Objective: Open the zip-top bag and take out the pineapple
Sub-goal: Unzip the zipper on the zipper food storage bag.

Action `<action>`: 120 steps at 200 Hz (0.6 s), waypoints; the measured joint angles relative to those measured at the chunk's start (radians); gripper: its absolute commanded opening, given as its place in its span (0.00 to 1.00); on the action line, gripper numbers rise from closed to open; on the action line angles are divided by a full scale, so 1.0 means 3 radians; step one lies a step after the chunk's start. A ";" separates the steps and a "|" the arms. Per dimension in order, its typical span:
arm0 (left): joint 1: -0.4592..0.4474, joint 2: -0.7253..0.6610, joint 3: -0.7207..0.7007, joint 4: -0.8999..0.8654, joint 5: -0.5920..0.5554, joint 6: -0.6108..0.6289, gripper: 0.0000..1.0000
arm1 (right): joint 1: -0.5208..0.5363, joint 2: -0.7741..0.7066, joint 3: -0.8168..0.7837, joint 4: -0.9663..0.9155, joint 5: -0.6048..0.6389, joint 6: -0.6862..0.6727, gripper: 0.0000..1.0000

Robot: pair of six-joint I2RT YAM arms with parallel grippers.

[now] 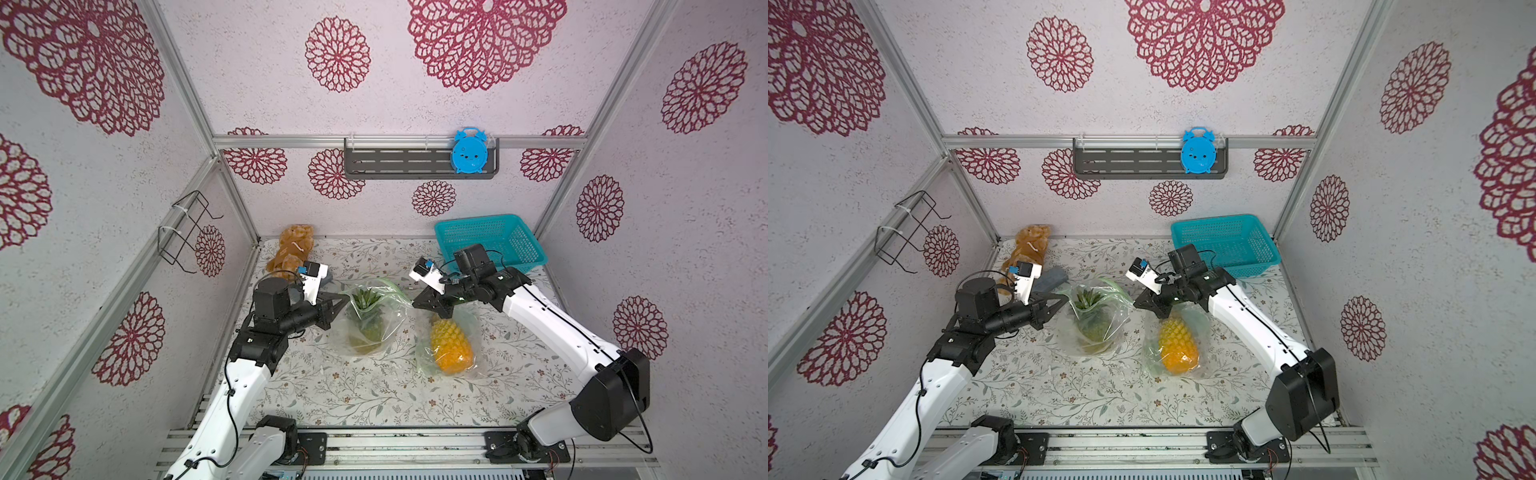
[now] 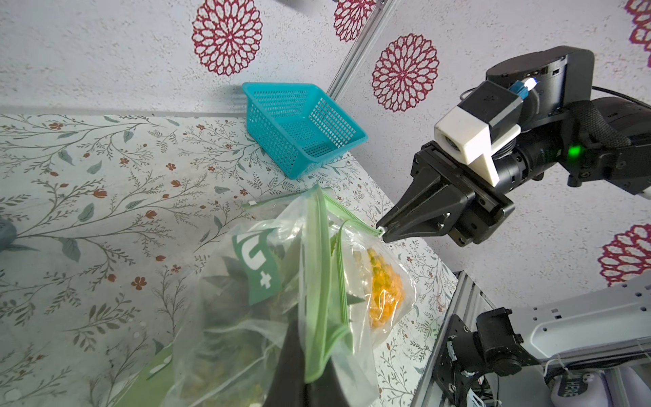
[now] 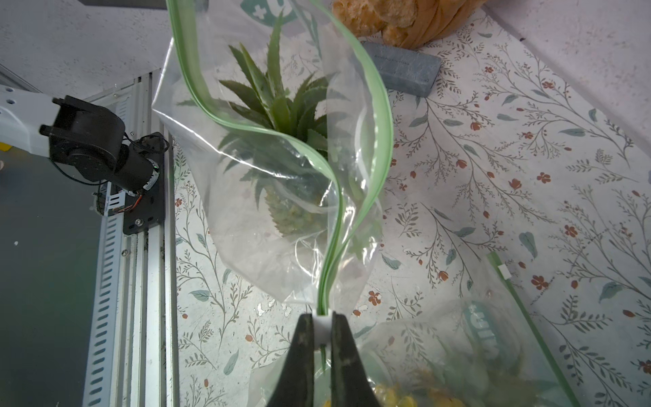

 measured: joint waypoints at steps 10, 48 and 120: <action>-0.0018 -0.0001 0.0000 -0.0022 -0.0029 0.0008 0.00 | 0.0000 -0.0001 -0.0009 -0.0001 0.0010 0.0004 0.00; -0.0039 -0.0004 0.0000 -0.0061 -0.0089 0.0041 0.00 | 0.0023 -0.0078 -0.0004 0.0075 0.0089 0.0075 0.22; -0.0039 -0.0023 0.0000 -0.0071 -0.0142 0.0062 0.00 | 0.0373 -0.0174 0.0314 0.0384 0.0355 0.0233 0.41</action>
